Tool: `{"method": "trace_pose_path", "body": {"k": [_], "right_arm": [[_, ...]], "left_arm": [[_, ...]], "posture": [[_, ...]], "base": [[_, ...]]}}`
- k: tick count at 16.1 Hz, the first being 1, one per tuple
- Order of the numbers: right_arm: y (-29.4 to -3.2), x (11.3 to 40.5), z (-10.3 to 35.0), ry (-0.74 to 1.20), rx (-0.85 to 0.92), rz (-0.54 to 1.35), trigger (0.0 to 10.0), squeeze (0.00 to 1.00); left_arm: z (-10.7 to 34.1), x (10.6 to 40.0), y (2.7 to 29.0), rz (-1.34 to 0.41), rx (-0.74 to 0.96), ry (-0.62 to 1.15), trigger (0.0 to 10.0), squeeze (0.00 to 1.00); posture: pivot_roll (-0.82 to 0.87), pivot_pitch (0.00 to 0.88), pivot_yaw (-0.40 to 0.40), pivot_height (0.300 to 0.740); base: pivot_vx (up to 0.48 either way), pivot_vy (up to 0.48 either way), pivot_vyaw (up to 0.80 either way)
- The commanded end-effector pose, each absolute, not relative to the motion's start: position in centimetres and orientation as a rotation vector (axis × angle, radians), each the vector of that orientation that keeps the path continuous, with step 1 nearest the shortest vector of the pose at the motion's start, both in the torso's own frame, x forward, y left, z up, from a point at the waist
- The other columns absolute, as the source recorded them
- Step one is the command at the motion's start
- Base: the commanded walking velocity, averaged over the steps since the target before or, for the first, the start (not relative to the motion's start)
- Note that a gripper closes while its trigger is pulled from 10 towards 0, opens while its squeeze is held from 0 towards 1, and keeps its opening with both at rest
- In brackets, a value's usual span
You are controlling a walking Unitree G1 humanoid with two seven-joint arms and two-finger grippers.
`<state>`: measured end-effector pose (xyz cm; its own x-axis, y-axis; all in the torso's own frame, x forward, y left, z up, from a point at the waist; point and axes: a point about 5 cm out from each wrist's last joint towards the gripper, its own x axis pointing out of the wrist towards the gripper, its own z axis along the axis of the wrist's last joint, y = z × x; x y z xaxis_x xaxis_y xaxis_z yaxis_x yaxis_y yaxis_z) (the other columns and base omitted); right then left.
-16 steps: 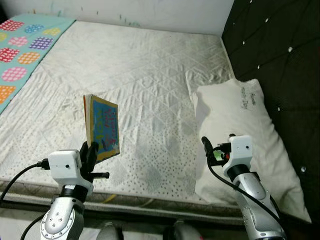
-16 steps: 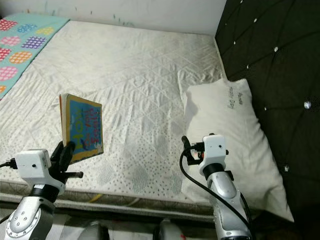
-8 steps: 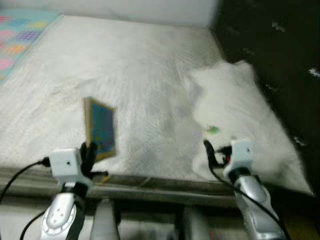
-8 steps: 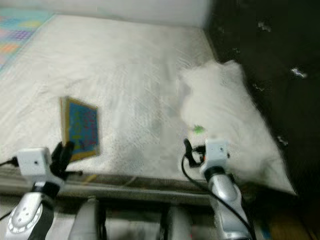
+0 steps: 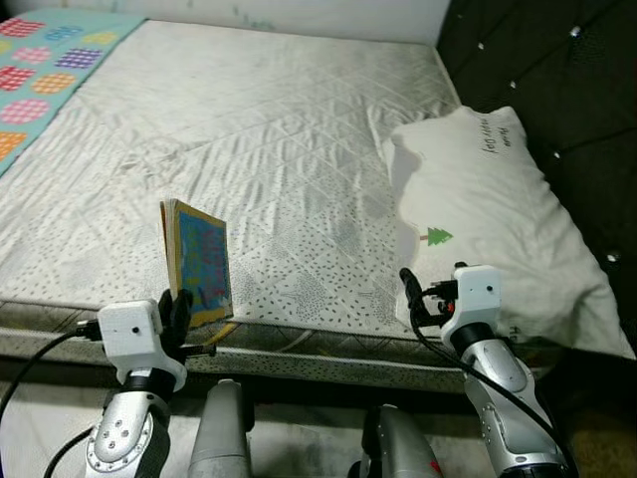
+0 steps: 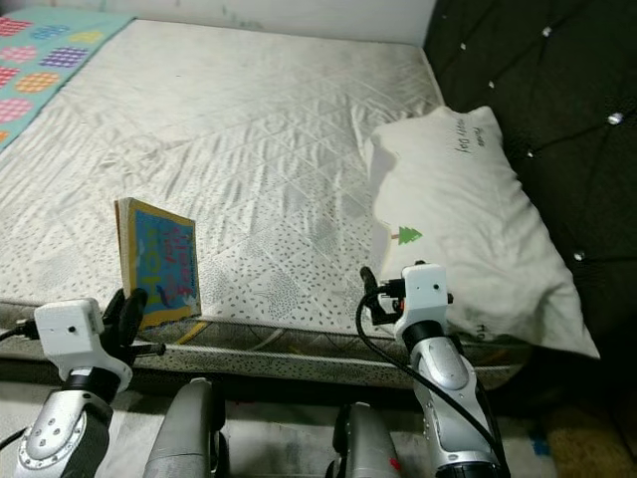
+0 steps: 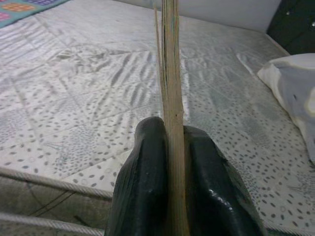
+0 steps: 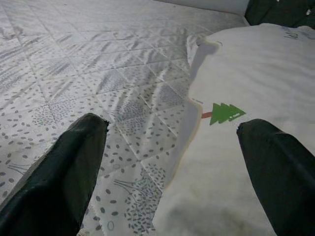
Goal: Clean up the room
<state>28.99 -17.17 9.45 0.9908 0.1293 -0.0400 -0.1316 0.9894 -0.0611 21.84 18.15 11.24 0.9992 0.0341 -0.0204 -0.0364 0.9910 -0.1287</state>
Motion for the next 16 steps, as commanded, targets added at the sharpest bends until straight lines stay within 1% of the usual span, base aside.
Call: {"method": "trace_pose_path", "body": {"k": [1,5,9,16], "right_arm": [[-17.33,29.07,9.42,0.033,-0.073,0.134,10.0,0.0],[-17.47,29.1,9.48,0.031,-0.085,0.124,10.0,0.0],[-17.35,29.06,9.46,0.034,-0.064,0.141,10.0,0.0],[-17.15,29.32,9.46,0.033,-0.066,0.15,10.0,0.0]], "left_arm": [[12.25,21.92,17.95,0.02,-0.127,-0.028,10.0,0.0],[12.47,21.99,17.69,-0.021,-0.139,-0.046,10.0,0.0],[12.62,22.05,17.49,-0.04,-0.151,-0.055,10.0,0.0],[12.56,22.22,17.46,-0.052,-0.155,-0.056,10.0,0.0]], "posture": [[0.04,0.173,-0.055,0.615],[0.04,0.174,-0.055,0.615],[0.04,0.17,-0.056,0.615],[0.04,0.162,-0.057,0.615]], "base": [[0.0,0.0,0.0],[0.0,0.0,0.0],[0.306,0.0,0.0],[0.397,0.0,0.0]]}}
